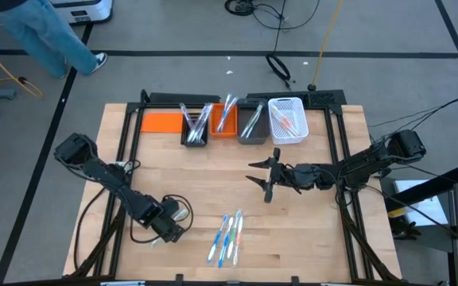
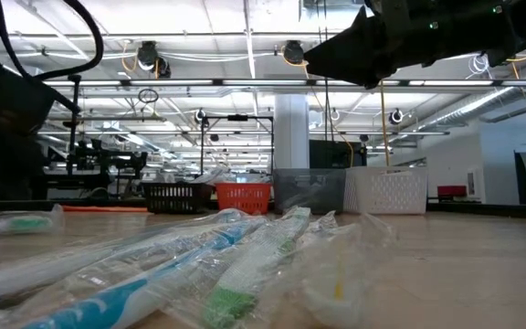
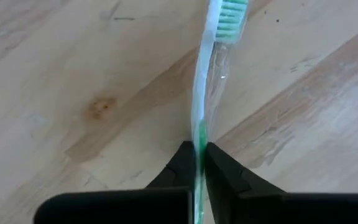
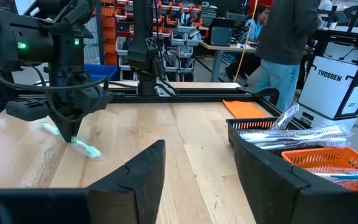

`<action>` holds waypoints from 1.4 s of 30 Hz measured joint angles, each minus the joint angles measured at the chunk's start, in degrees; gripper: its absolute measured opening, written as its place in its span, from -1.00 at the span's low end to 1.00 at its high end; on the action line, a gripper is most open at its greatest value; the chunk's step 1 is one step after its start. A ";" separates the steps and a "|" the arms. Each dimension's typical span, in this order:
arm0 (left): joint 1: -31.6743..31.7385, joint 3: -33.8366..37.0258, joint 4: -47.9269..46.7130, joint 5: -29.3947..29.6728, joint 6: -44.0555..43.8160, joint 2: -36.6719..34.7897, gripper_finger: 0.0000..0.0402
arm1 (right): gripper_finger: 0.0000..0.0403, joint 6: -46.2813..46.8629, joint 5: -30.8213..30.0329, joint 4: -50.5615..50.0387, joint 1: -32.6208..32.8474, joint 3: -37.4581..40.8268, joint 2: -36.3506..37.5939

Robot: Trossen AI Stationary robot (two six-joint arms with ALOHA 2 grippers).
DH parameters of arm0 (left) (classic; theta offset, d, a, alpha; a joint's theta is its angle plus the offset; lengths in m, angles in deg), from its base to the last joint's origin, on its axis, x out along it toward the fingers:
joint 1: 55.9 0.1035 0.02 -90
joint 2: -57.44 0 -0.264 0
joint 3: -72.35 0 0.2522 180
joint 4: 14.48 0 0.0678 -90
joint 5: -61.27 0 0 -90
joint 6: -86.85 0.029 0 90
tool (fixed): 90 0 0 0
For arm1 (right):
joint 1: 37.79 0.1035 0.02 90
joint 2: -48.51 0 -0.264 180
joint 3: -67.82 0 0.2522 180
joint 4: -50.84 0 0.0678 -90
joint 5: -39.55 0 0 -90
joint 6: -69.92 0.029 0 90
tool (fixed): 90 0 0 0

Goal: Pick & Place Toothbrushes
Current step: Put the green toothbrush into the black bin

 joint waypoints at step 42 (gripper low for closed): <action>14.95 -11.40 33.00 33.39 58.35 -3.91 -0.97 | -0.15 3.83 6.23 2.35 0.00 -0.02 -0.02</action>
